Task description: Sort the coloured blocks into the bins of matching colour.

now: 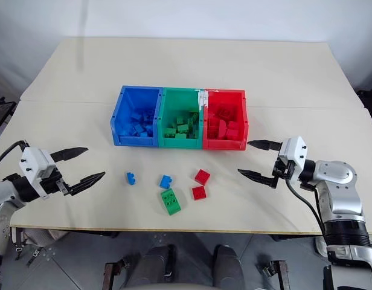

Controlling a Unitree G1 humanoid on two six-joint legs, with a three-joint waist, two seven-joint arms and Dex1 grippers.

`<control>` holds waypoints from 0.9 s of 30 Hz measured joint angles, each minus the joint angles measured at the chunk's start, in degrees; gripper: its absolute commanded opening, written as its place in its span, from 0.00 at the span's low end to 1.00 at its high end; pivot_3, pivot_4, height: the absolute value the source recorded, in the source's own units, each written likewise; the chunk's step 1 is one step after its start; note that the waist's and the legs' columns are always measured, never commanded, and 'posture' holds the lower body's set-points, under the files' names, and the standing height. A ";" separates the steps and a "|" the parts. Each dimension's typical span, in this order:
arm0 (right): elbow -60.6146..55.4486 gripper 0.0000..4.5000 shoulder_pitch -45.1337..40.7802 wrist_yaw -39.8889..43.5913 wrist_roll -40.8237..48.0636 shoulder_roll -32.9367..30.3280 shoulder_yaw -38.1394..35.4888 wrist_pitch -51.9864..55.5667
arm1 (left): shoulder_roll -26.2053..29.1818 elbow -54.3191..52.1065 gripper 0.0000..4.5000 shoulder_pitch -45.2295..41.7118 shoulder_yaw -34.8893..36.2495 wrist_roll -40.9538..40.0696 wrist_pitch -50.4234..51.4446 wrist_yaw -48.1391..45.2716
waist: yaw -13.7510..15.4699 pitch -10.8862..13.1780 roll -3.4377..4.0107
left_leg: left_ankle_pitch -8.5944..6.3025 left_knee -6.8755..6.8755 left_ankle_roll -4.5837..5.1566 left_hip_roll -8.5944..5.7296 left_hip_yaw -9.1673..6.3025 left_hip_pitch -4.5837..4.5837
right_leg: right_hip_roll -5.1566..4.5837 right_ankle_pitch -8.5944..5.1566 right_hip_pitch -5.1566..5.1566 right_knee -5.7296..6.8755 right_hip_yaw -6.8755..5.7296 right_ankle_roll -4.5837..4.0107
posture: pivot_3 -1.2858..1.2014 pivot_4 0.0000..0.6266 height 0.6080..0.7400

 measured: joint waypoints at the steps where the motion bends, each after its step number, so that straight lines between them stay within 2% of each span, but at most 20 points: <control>1: 0.00 1.00 -0.12 0.03 0.01 0.00 0.00 0.02 | 0.00 0.00 1.00 -0.15 -0.01 0.04 -0.01 0.01 | -0.01 0.00 0.00 | 0.00 0.00 -0.01 0.00 0.01 0.00 | 0.01 0.00 0.00 0.00 0.01 0.00 | 0.52 0.24 1.00; 8: -1.61 1.00 2.83 1.68 1.77 -1.31 -1.13 2.23 | -1.31 -2.54 1.00 0.43 -1.05 -0.59 0.69 -1.51 | 0.02 0.00 0.00 | -0.09 0.07 -0.08 0.04 0.05 0.00 | 0.13 0.01 0.00 -0.01 0.08 -0.02 | 0.52 0.24 1.00; 13: 7.40 1.00 5.67 3.00 -0.40 -6.36 -5.77 -3.75 | -1.87 -11.06 1.00 3.73 -6.34 -1.18 0.83 -4.63 | 0.29 0.00 0.00 | -0.15 0.20 -0.03 0.05 0.19 0.02 | 0.21 0.04 0.03 -0.11 0.18 -0.08 | 0.52 0.24 1.00; 16: 9.04 1.00 5.54 3.10 -1.02 -6.49 -5.87 -4.51 | -2.36 -14.00 1.00 4.43 -8.53 -1.28 1.02 -5.06 | -0.12 0.00 0.02 | -0.14 0.21 -0.09 0.12 0.23 0.10 | 0.30 0.04 0.02 -0.18 0.24 -0.10 | 0.52 0.24 1.00; 20: 5.29 1.00 5.57 3.38 -0.73 -5.55 -3.87 -1.12 | -2.84 -14.51 1.00 5.97 -10.05 -1.28 0.93 -5.18 | -0.51 0.00 0.07 | -0.15 0.17 -0.13 0.22 0.36 0.25 | 0.37 0.02 0.02 -0.12 0.33 -0.16 | 0.52 0.24 1.00; 27: -9.58 1.00 -0.12 -0.05 0.67 -0.53 7.46 17.19 | -2.91 -14.46 1.00 6.51 -9.86 -1.38 0.54 -5.18 | -0.02 0.01 0.08 | -0.18 0.24 -0.10 0.36 0.30 0.22 | 0.26 0.03 0.01 -0.09 0.35 -0.17 | 0.52 0.24 1.00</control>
